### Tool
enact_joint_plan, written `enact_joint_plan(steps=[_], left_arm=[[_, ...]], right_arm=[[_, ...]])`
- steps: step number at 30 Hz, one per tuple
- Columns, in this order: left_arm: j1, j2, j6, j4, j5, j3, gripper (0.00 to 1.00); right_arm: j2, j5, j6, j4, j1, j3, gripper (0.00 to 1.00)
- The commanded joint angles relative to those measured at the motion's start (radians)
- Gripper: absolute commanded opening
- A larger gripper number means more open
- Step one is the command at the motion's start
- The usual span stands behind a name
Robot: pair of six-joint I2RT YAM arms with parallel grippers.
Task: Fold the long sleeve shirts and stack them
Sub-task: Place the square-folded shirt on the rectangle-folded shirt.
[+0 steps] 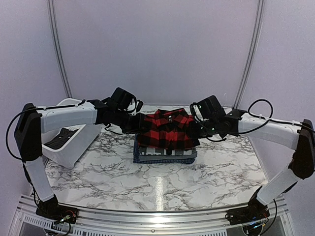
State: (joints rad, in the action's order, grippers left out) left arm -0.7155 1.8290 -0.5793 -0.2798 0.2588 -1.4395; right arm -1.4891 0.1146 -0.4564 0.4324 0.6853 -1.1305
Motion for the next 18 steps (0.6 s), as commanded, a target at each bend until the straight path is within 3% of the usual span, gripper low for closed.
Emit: enact_joint_plan(steps=[1,3,6,7,8,18], left_arm=[[0.008,0.0,-0.007,0.008,-0.032,0.047,0.0],[0.015,0.006,-0.009,0.009,-0.056,0.075,0.24],[0.019,0.008,-0.002,0.009,-0.074,0.105,0.49],[0.019,0.003,-0.002,0.01,-0.086,0.108,0.84],[0.019,-0.007,0.001,0.01,-0.099,0.113,0.97],[0.03,-0.136,0.032,-0.001,-0.249,0.144,0.99]], right_arm=[[0.001,0.03,-0.01,-0.026,-0.01,0.032,0.36],[-0.006,0.075,-0.015,-0.002,-0.012,0.035,0.52],[0.007,0.145,-0.006,0.025,-0.014,0.028,0.69],[0.012,0.182,-0.002,0.043,-0.014,0.016,0.73],[0.015,0.206,0.003,0.061,-0.015,-0.006,0.74],[-0.002,0.224,0.042,0.066,0.072,-0.136,0.83]])
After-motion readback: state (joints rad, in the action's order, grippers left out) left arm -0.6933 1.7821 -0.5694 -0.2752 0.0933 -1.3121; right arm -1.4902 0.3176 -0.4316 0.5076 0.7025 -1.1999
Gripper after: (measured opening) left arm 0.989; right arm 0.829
